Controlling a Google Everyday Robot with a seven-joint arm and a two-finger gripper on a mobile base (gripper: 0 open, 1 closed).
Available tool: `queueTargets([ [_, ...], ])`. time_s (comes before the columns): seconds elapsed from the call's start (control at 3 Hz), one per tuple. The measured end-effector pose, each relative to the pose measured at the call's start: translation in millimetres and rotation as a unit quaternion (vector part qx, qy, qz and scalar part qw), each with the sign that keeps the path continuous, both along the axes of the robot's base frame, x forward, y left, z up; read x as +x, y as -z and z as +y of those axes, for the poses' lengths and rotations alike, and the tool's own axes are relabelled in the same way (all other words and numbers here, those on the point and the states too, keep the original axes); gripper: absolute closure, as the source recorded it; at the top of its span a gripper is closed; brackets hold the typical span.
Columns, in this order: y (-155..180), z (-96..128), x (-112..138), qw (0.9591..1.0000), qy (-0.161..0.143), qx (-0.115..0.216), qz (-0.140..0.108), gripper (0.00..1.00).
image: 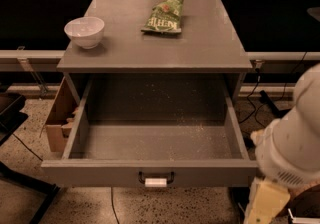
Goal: Close top drawer
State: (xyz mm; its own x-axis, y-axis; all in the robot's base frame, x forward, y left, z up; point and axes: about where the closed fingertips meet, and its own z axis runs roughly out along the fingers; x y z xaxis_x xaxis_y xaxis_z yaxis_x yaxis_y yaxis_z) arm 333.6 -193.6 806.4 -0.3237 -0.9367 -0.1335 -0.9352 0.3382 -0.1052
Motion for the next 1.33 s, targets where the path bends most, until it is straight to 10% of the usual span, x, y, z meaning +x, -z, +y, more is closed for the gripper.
queueTargets([
  [0.67,131,14,-45,0.9975,-0.001,-0.019,0.069,0.41],
  [1.33,214,37,-20,0.9992,-0.002,0.029,0.027,0.96],
])
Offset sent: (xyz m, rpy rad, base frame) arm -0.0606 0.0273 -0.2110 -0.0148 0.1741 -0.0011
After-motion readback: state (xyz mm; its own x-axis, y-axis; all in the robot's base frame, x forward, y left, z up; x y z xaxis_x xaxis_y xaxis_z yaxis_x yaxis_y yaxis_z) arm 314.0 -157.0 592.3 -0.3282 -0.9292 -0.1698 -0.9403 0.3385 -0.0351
